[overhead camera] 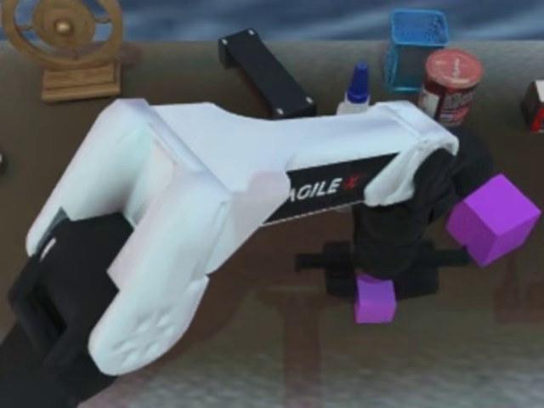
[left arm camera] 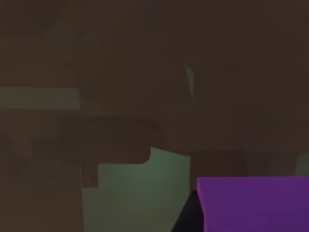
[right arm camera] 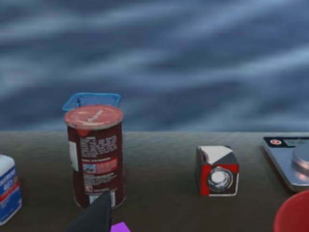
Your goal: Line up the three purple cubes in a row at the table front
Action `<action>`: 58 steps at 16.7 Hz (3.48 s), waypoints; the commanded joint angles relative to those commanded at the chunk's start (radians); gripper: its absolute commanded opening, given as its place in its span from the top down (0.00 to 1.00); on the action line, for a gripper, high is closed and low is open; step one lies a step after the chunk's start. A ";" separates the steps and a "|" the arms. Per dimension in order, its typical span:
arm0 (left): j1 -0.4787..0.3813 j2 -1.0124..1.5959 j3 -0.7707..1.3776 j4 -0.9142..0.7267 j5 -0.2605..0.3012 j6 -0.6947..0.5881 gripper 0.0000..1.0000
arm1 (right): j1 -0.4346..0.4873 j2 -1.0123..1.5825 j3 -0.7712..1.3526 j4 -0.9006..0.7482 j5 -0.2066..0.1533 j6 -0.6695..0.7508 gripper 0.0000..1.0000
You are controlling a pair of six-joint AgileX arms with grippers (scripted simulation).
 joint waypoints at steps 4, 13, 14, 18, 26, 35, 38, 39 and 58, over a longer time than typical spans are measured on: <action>0.000 0.000 0.000 0.000 0.000 0.000 0.32 | 0.000 0.000 0.000 0.000 0.000 0.000 0.00; 0.000 0.000 0.000 0.000 0.000 0.000 0.00 | 0.000 0.000 0.000 0.000 0.000 0.000 0.00; 0.000 0.000 0.000 0.000 0.000 0.000 0.00 | 0.000 0.000 0.000 0.000 0.000 0.000 0.00; 0.002 0.000 0.004 -0.004 0.000 0.000 0.00 | 0.000 0.000 0.000 0.000 0.000 0.000 0.00; 0.017 -0.047 0.187 -0.236 -0.001 -0.005 0.00 | 0.000 0.000 0.000 0.000 0.000 0.000 0.00; 0.096 -0.043 0.192 -0.239 0.000 0.105 0.00 | 0.000 0.000 0.000 0.000 0.000 0.000 0.00; 0.225 -0.038 0.193 -0.239 0.003 0.276 0.00 | 0.000 0.000 0.000 0.000 0.000 0.000 0.00; 0.276 -0.037 0.191 -0.240 0.005 0.344 0.00 | 0.000 0.000 0.000 0.000 0.000 0.000 0.00; 0.854 -0.032 0.155 -0.215 0.021 1.140 0.00 | 0.000 0.000 0.000 0.000 0.000 0.000 0.00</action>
